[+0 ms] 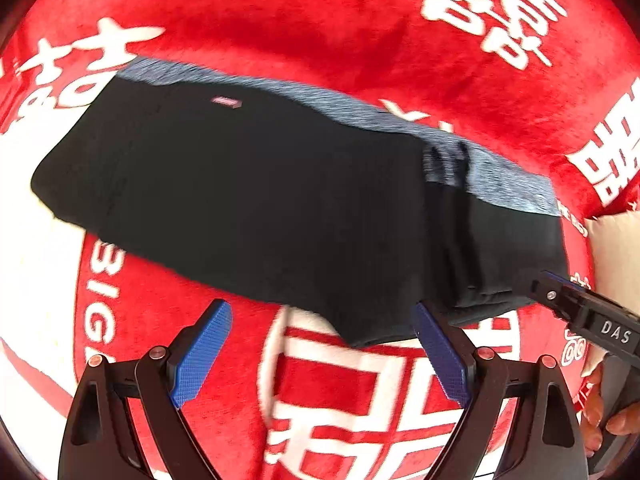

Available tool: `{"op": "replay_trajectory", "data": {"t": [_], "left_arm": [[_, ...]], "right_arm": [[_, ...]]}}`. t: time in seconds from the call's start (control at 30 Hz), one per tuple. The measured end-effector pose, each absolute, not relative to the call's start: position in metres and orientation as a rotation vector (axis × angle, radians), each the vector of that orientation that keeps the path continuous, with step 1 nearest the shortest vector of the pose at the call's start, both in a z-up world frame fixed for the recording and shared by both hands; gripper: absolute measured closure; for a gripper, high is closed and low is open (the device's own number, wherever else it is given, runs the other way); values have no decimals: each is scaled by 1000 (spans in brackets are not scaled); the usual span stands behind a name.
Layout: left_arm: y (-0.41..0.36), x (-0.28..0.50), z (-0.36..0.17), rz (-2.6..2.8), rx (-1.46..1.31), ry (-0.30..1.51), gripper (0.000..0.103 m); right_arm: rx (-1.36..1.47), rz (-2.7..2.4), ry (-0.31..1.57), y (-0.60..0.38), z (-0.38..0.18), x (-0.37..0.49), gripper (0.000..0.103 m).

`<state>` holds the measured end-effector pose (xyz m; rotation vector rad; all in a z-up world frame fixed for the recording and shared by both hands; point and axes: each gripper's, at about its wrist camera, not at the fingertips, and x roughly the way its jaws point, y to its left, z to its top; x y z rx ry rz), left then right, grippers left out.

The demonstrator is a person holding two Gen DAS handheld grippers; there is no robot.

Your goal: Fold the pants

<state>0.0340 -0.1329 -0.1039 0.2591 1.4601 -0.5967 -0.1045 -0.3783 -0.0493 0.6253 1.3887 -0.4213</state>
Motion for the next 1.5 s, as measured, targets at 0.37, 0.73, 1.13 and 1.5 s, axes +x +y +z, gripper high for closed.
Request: {"op": "replay_trajectory", "data": {"t": [0.37, 0.73, 1.13, 1.5], "left_arm": [[-97, 62, -110, -455, 218, 1449, 11], [-71, 84, -114, -423, 120, 1463, 11], [-62, 96, -120, -377, 58, 1473, 11], [-17, 111, -119, -409, -203, 1432, 11]], "right_arm": [[606, -352, 1450, -352, -68, -72, 26], [497, -363, 1518, -330, -88, -61, 18], [420, -376, 1571, -313, -99, -44, 9], [375, -364, 1594, -305, -106, -37, 7]]}}
